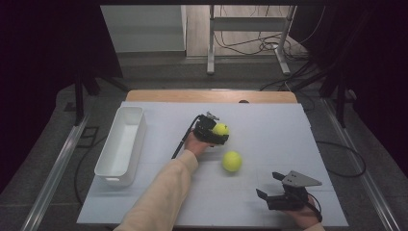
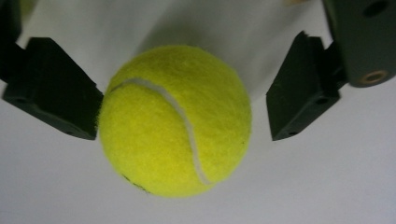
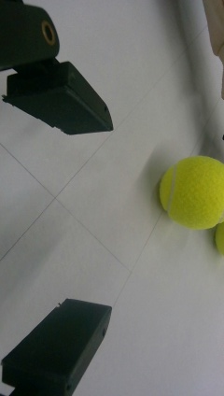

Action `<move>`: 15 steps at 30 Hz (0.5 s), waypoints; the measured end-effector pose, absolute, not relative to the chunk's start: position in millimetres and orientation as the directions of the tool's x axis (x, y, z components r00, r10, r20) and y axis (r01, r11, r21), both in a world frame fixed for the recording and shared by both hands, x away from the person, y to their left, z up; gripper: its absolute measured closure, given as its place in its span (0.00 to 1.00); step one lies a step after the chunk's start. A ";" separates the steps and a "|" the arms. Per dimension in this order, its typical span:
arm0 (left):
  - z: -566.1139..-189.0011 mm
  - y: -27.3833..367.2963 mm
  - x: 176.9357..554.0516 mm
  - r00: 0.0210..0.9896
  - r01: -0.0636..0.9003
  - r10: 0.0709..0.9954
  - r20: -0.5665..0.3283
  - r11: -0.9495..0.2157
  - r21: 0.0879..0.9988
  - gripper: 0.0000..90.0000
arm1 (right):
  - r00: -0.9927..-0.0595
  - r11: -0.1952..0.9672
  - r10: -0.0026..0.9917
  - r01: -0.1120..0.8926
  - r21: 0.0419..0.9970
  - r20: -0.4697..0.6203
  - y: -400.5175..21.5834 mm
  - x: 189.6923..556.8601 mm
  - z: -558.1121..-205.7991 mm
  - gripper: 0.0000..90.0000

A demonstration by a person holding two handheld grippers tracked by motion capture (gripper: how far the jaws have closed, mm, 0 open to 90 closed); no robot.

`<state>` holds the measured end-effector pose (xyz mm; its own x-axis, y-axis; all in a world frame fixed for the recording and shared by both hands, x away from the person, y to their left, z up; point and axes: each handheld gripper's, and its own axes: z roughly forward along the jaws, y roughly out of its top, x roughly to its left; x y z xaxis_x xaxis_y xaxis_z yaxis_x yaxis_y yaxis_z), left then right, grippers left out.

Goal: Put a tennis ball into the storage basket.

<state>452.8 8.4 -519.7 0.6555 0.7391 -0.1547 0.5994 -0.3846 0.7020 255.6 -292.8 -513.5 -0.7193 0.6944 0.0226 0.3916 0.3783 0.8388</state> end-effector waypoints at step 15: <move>-509.0 17.3 447.3 0.673 0.589 0.719 -0.176 -0.376 0.715 0.29 | -0.717 0.381 0.697 0.392 0.837 0.019 -293.3 255.6 -513.6 0.12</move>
<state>447.3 17.3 -509.0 0.6729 0.7186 -0.1756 0.5887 -0.3764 0.7154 255.6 -293.3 -513.6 -0.7169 0.6969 0.0187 0.3920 0.3807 0.8375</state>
